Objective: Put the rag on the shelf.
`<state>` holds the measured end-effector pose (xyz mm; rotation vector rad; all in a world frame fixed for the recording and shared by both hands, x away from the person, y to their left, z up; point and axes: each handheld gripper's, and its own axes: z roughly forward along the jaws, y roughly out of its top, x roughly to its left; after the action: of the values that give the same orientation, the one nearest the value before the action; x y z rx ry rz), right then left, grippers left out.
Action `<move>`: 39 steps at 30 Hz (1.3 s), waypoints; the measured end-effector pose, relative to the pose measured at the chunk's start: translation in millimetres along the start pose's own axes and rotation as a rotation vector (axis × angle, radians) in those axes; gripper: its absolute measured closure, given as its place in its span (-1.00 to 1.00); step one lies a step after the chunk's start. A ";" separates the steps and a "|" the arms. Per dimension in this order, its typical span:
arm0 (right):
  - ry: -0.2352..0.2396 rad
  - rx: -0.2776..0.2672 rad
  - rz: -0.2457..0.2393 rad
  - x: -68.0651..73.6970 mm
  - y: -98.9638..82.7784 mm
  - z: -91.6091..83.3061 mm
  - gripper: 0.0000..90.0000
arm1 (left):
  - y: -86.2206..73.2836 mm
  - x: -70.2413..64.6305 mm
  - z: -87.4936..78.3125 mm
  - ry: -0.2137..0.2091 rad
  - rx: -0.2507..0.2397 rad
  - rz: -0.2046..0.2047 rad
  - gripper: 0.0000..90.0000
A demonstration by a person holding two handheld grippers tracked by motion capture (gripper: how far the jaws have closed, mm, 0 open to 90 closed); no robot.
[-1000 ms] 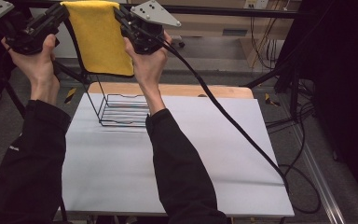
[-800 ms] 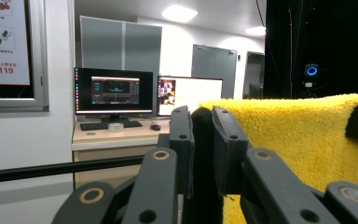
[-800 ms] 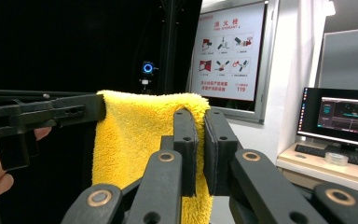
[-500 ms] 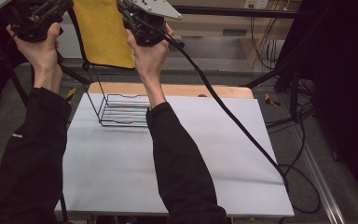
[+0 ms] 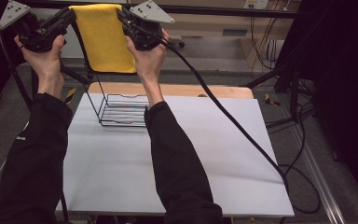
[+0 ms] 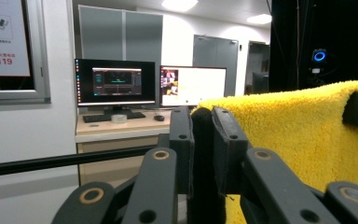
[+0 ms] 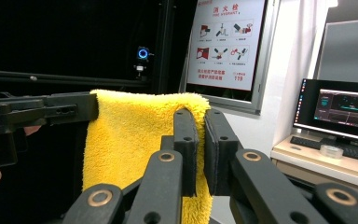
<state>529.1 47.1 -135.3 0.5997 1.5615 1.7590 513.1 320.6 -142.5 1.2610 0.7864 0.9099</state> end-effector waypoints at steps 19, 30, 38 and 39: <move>0.010 0.081 0.019 -2.5 -40.3 -5.5 0.88 | -45.0 -0.1 -11.3 -0.032 0.053 0.014 0.75; 0.027 0.117 0.033 3.0 -63.2 -18.1 0.88 | -65.6 -3.2 -22.9 -0.052 0.094 0.021 0.75; 0.042 0.118 0.024 7.8 -66.7 -21.7 0.88 | -70.3 -2.3 -30.8 -0.058 0.098 0.015 0.75; 0.044 0.118 0.026 9.1 -66.7 -22.2 0.88 | -70.3 -2.0 -32.0 -0.060 0.099 0.013 0.75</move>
<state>519.9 41.3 -205.4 0.6448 1.7038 1.7190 493.1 328.0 -216.7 1.3756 0.7844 0.8483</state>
